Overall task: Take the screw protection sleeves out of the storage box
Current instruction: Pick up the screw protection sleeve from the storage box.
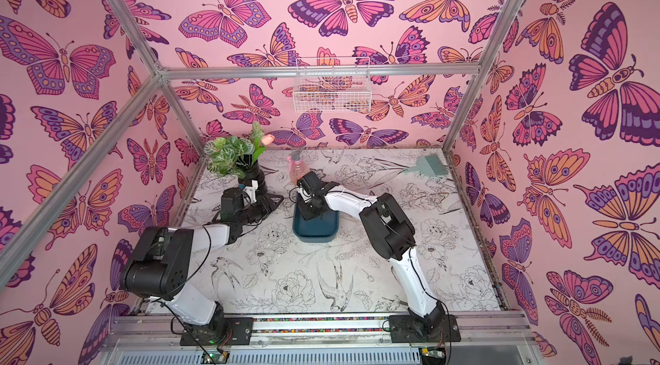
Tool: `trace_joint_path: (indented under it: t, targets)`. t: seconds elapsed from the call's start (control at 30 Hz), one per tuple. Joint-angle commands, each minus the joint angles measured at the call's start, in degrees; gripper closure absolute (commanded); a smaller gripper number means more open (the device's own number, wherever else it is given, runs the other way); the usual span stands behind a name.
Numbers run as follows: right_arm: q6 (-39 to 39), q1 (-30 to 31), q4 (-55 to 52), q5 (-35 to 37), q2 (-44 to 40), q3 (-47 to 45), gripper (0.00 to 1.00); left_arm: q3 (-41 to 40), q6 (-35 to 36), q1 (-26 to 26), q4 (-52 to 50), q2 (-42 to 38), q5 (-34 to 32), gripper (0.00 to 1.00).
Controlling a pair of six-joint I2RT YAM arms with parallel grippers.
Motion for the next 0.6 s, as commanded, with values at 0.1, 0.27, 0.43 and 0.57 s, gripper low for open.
trace_joint_path:
  t: [0.1, 0.27, 0.43, 0.57]
  targets:
    - [-0.6, 0.6, -2.1, -0.3, 2.0, 1.8, 0.74, 0.1, 0.6, -0.4, 0.8, 0.4, 0.6, 0.42]
    - [-0.7, 0.7, -2.3, -0.5, 1.8, 2.0, 0.82, 0.2, 0.4, -0.4, 0.6, 0.5, 0.6, 0.42]
    - [-0.6, 0.6, -2.2, -0.9, 1.0, 1.6, 0.84, 0.1, 0.4, -0.3, 0.6, 0.4, 0.5, 0.43]
    - [-0.4, 0.8, -1.6, -0.9, -0.5, 0.9, 0.86, 0.2, 0.5, -0.3, 0.6, 0.4, 0.6, 0.45]
